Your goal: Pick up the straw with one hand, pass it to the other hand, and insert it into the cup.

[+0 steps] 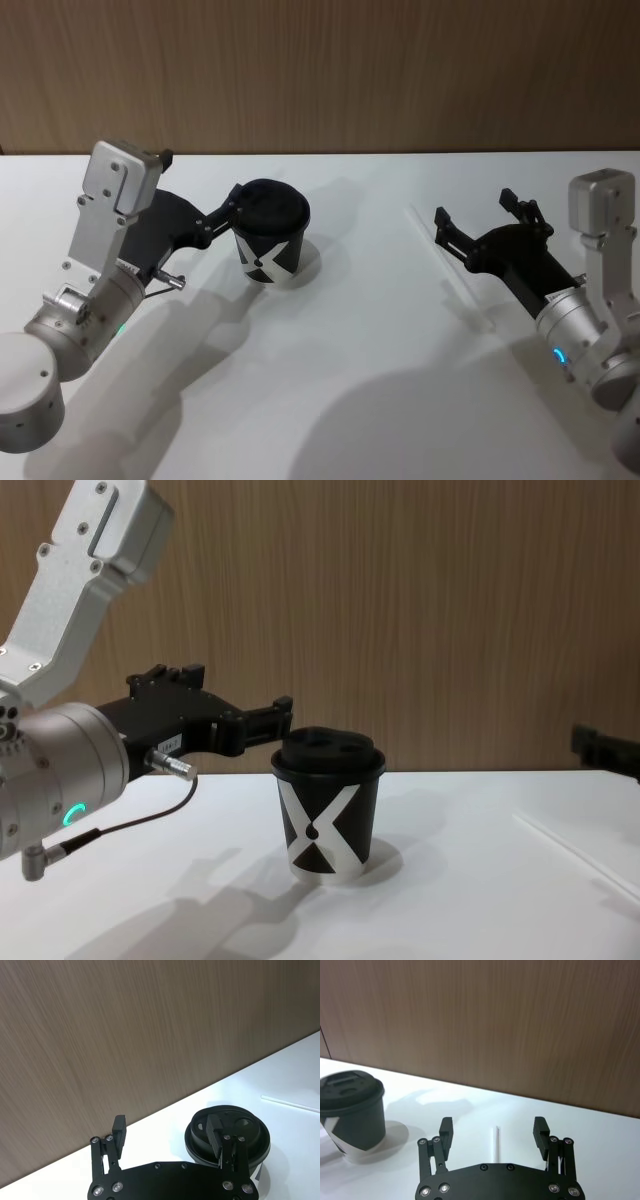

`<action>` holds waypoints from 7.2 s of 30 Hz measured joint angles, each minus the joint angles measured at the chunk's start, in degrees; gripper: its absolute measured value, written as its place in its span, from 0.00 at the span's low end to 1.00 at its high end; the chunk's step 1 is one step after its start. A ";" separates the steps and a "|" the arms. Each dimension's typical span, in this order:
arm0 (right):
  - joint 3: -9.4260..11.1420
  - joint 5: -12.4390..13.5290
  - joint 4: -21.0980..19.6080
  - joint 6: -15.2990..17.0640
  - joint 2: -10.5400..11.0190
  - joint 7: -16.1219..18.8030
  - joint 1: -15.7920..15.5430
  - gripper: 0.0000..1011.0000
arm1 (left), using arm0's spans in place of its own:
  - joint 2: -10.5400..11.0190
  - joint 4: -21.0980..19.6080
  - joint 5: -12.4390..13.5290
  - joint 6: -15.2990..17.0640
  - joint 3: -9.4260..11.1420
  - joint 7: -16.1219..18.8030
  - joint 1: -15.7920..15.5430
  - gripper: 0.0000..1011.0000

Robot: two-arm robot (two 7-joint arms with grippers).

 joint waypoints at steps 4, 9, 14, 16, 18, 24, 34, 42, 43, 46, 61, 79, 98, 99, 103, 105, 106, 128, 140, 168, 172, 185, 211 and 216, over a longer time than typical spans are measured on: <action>0.72 0.11 0.97 1.30 0.92 0.72 0.47 0.99 | 0.00 0.00 0.00 0.00 0.00 0.00 0.00 0.99; 1.34 0.28 1.78 2.91 1.48 1.10 0.53 0.99 | 0.00 0.00 0.00 0.00 0.00 0.00 0.00 0.99; 1.92 0.64 2.12 5.30 1.64 1.12 -0.09 0.99 | 0.00 0.00 0.00 0.00 0.00 0.00 0.00 0.99; 2.05 0.78 2.11 5.99 1.64 1.12 -0.33 0.99 | 0.00 0.00 0.00 0.00 0.00 0.00 0.00 0.99; 2.21 1.00 1.99 7.29 1.63 1.11 -0.68 0.99 | 0.00 0.00 0.00 0.00 0.00 0.00 0.00 0.99; 2.57 1.47 0.95 10.95 1.66 1.00 -1.47 0.99 | 0.00 0.00 0.00 0.00 0.00 0.00 0.00 0.99; 2.76 1.66 -0.71 16.48 2.46 1.11 -1.80 0.99 | 0.00 0.00 0.00 0.00 0.00 0.00 0.00 0.99; 2.68 1.41 -0.97 19.93 3.44 2.06 -1.02 0.99 | 0.00 0.00 0.00 0.00 0.00 0.00 0.00 0.99; 2.59 1.36 -0.97 20.50 3.65 2.38 -0.81 0.99 | 0.00 0.00 0.00 0.00 0.00 0.00 0.00 0.99; 2.42 1.30 -0.92 21.20 3.91 2.78 -0.53 0.99 | 0.00 0.00 0.00 0.00 0.00 0.00 0.00 0.99; 1.19 0.57 0.16 24.78 4.54 5.17 1.16 0.99 | 0.00 0.00 0.00 0.00 0.00 0.00 0.00 0.99; 0.67 -0.99 0.47 25.49 4.49 5.67 1.57 0.92 | 0.00 0.00 0.00 0.00 0.00 0.00 0.00 0.99; -0.15 -3.21 0.40 25.75 4.62 5.81 1.20 0.36 | 0.00 0.00 0.00 0.00 0.00 0.00 0.00 0.99; -0.20 -3.39 0.42 25.78 4.67 5.87 1.19 0.32 | 0.00 0.00 0.00 0.00 0.00 0.00 0.00 0.99; -0.37 -3.86 0.48 25.82 4.75 6.02 1.19 0.25 | 0.00 0.00 0.00 0.00 0.00 0.00 0.00 0.99; -0.43 -4.02 0.52 25.83 4.78 6.09 1.20 0.22 | 0.00 0.00 0.00 0.00 0.00 0.00 0.00 0.99; -0.52 -4.21 0.59 25.83 4.81 6.15 1.23 0.20 | 0.00 0.00 0.00 0.00 0.00 0.00 0.00 0.99; -0.78 -5.86 1.42 25.45 4.79 7.12 1.32 0.04 | 0.00 0.00 0.00 0.00 0.00 0.00 0.00 0.99; 0.57 -5.95 1.44 24.06 3.74 7.04 1.13 0.01 | 0.00 0.00 0.00 0.00 0.00 0.00 0.00 0.99; 4.83 3.20 -2.89 13.64 -2.30 11.49 4.21 0.00 | 0.00 0.00 0.00 0.00 0.00 0.00 0.00 0.99; 4.29 4.53 -2.75 11.60 -2.96 13.37 5.11 0.00 | 0.00 0.00 0.00 0.00 0.00 0.00 0.00 0.99; 1.09 8.04 -2.59 4.95 -4.87 19.94 7.30 0.00 | 0.00 0.00 0.00 0.00 0.00 0.00 0.00 0.99; -3.57 9.33 -3.82 0.49 -5.59 23.69 8.48 0.00 | 0.00 0.00 0.00 0.00 -0.01 0.00 0.00 0.99; -3.85 9.33 -3.82 0.32 -5.54 23.82 8.56 0.00 | -0.02 -0.18 -0.24 -0.14 -0.23 -0.37 0.03 0.99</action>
